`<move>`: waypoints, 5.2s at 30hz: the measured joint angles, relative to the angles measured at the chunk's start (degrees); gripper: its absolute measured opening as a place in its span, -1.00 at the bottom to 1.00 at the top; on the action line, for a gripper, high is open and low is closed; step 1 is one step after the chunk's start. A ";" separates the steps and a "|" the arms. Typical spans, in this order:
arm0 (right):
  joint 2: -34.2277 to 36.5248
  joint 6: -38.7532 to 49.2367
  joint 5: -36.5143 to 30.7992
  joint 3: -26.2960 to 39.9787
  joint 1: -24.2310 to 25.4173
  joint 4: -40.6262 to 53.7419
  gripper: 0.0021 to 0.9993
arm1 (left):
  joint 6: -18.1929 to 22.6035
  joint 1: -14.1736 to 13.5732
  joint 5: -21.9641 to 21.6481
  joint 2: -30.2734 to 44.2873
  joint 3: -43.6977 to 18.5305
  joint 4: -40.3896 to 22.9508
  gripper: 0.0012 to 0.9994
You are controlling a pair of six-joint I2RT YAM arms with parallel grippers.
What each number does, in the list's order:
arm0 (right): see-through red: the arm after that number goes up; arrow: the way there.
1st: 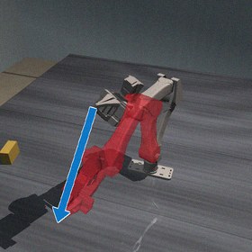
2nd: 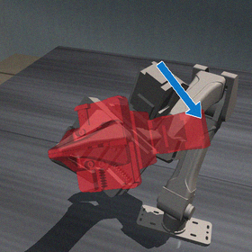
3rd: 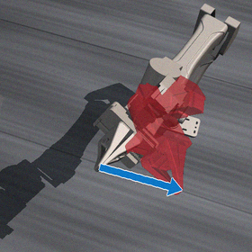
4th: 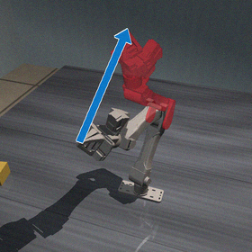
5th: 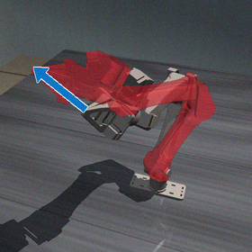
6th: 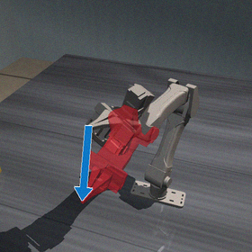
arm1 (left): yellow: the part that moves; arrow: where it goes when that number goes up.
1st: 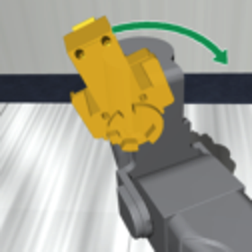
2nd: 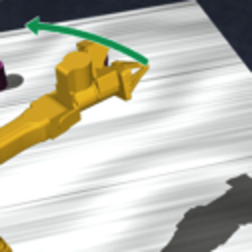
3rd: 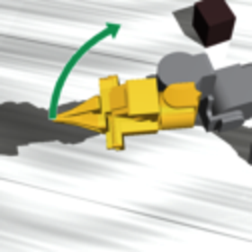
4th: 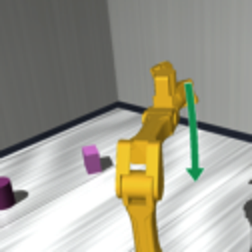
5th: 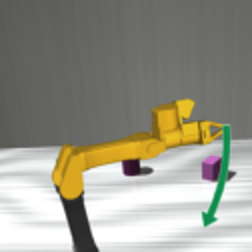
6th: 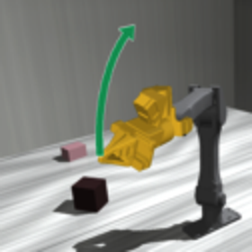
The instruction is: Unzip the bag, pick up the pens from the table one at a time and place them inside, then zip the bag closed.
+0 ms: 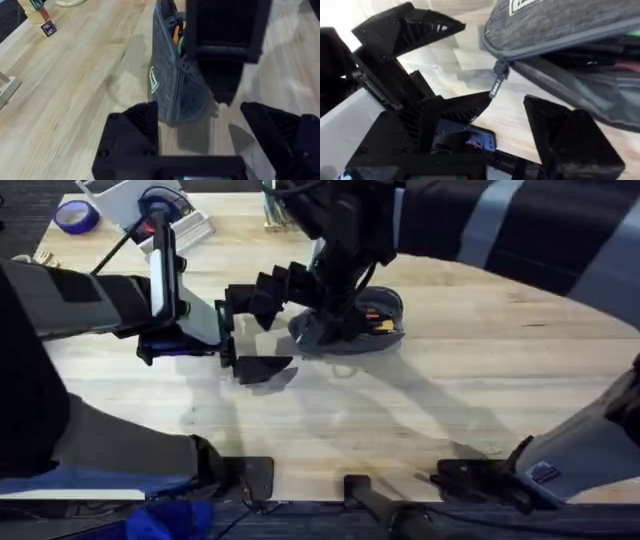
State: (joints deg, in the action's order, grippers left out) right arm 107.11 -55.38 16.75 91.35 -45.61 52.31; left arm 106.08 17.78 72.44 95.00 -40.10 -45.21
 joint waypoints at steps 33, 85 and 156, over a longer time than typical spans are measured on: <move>3.16 -9.40 -7.82 0.00 -2.35 -1.60 0.99 | 0.00 0.00 0.00 0.00 0.00 0.00 0.99; 3.26 -9.95 -9.85 0.00 -1.58 -1.25 -0.94 | 0.00 0.00 0.00 -0.01 0.00 0.00 0.99; 8.87 25.66 35.43 -0.02 18.67 0.04 -0.94 | -0.02 -6.03 1.09 -0.02 0.00 1.98 0.99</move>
State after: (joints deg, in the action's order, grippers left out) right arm 115.98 -29.71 52.18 91.33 -26.94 52.36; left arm 106.06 11.75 73.54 94.98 -40.10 -43.23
